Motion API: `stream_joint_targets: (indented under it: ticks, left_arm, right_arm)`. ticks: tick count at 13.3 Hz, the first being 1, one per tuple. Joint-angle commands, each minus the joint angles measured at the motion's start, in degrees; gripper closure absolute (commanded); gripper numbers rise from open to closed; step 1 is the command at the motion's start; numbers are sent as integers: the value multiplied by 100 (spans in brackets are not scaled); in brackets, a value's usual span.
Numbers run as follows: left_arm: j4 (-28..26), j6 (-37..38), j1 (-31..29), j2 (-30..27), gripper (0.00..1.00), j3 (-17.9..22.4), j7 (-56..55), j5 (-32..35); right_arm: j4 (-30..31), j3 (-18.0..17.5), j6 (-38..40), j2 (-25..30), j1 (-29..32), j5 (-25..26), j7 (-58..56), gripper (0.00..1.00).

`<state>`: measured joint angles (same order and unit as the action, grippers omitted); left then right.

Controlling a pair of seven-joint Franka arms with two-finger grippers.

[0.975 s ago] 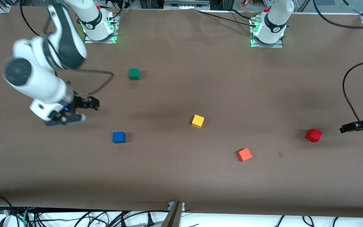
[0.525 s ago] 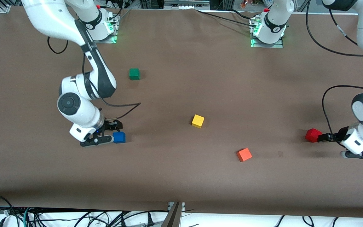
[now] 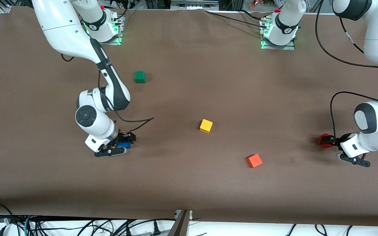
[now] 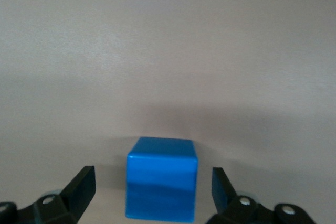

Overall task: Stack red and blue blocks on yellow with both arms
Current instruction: 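Reach the right gripper to blue cube while the left gripper reaches red cube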

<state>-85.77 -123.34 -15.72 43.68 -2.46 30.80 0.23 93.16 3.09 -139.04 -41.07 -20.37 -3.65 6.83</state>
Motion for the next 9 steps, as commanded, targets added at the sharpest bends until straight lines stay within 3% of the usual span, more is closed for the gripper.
stream_joint_targets:
  ticks: [1,6,9]
  left_arm:
    - [-45,38,51,-43,96,0,321,109]
    - [16,65,95,-87,100,0,251,109]
    - [60,143,148,-113,100,0,216,74]
  right_arm:
    - [-96,7,-53,-112,-11,-92,47,19]
    - [-122,33,437,63,42,-92,-111,70]
    - [-288,165,1858,720,138,-56,-382,72]
